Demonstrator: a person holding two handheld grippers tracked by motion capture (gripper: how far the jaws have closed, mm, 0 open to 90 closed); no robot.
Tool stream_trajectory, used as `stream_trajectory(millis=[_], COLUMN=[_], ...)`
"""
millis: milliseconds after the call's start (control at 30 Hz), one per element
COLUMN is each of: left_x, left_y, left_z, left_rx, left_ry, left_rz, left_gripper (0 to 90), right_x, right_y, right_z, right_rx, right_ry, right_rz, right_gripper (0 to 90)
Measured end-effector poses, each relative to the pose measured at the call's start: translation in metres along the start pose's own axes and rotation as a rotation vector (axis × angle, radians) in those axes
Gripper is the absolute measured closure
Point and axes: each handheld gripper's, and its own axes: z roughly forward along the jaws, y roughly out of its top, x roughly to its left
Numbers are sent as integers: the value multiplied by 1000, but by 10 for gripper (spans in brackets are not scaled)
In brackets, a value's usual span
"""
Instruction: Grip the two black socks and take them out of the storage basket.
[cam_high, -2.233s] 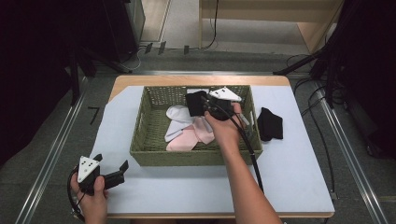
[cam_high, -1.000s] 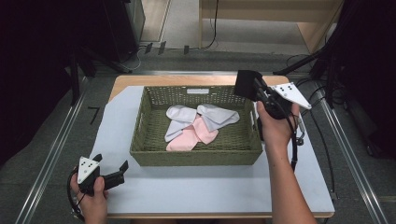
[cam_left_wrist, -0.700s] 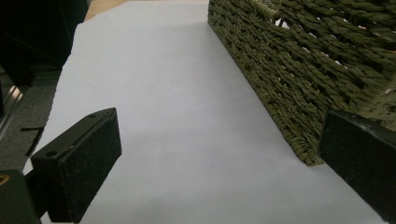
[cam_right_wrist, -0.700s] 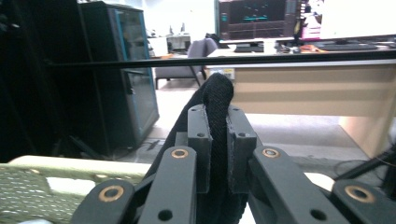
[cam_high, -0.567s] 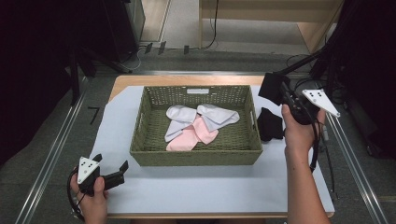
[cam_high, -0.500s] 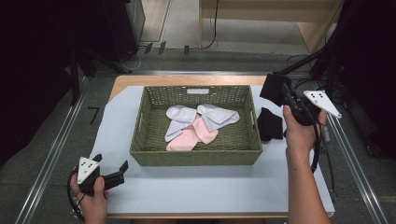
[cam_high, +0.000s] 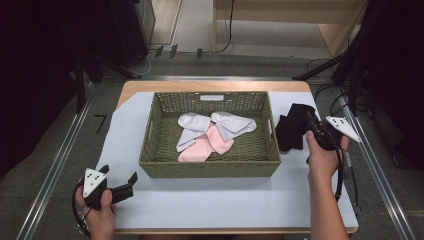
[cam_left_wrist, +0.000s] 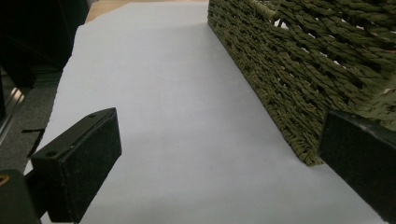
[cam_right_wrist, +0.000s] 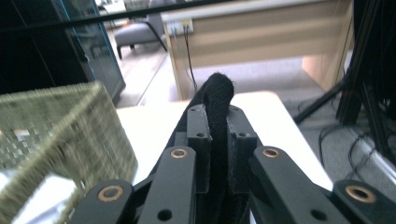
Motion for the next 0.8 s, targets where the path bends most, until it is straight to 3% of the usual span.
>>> stream_trajectory(millis=[33,100,133,167,200,267,333,667,800], left_x=[0,0,0,0,0,0,0,-1,-2], left_y=[0,0,0,0,0,0,0,0,0], left_z=[0,0,0,0,0,0,0,0,0], left_rx=[0,0,0,0,0,0,0,-1,-1], left_ry=[-1,-3,-3,-3,-1,-1,-2,5,5], left_rz=[-2,-2,-2,-2,-2,3,4,9,10], left_gripper=[7,7,7,7,7,6,7,7,7], right_x=[-2,-7,-7,-11,-11,-21,-28,-63,-78], right_y=[-4,-13,-13,-18,-18,-22,-24,-48,-59], right_z=[0,-2,-2,-5,-5,-14,-22,-62,-85], right_rx=[8,37,37,34,34,13,8,24,57], right_ry=[-1,1,1,10,10,38,41,44,43], right_rz=[0,7,7,23,23,77,84,12,-19], right_gripper=[828,731,731,626,626,503,487,317,191])
